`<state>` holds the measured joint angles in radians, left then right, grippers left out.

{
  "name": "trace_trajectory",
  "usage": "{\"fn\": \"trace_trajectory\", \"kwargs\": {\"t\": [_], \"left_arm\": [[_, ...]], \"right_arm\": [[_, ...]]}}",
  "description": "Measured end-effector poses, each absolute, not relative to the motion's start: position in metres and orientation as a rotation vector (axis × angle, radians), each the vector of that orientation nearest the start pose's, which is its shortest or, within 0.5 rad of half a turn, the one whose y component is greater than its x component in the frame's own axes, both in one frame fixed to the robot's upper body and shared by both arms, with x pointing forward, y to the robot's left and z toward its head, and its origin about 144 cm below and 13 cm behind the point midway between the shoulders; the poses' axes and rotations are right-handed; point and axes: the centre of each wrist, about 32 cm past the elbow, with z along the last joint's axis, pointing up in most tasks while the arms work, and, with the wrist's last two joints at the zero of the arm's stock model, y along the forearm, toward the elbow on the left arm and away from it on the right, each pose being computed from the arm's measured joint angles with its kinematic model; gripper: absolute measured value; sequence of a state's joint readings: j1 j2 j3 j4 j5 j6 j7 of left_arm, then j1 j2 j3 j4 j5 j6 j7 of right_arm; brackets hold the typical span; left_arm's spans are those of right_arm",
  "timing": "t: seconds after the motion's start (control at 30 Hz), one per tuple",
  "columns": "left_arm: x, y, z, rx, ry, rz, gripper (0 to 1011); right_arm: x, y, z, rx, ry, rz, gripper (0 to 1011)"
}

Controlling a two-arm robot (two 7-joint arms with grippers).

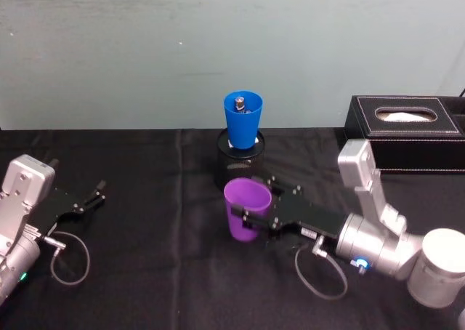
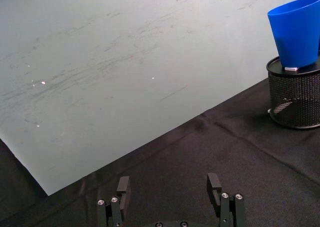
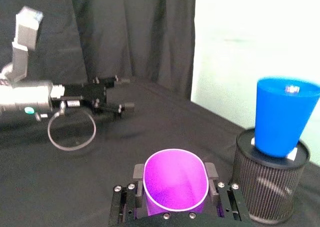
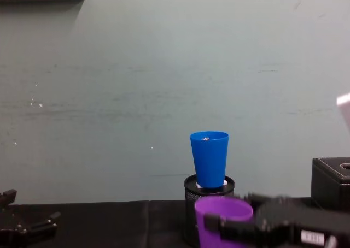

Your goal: Pick up one cup with a gripper and tap it against the other cup.

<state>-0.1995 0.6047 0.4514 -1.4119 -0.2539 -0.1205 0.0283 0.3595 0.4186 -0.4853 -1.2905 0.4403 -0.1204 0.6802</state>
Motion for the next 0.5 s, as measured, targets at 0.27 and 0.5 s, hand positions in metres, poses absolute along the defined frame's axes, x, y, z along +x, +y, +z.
{"fn": "trace_trajectory", "kwargs": {"t": [0.27, 0.5], "left_arm": [[0.489, 0.310, 1.140, 0.304, -0.285, 1.248, 1000], [0.489, 0.310, 1.140, 0.305, -0.285, 1.248, 1000]], "right_arm": [[0.539, -0.252, 1.205, -0.056, -0.091, -0.560, 728], [0.543, -0.252, 1.231, -0.074, -0.099, -0.546, 728]]}}
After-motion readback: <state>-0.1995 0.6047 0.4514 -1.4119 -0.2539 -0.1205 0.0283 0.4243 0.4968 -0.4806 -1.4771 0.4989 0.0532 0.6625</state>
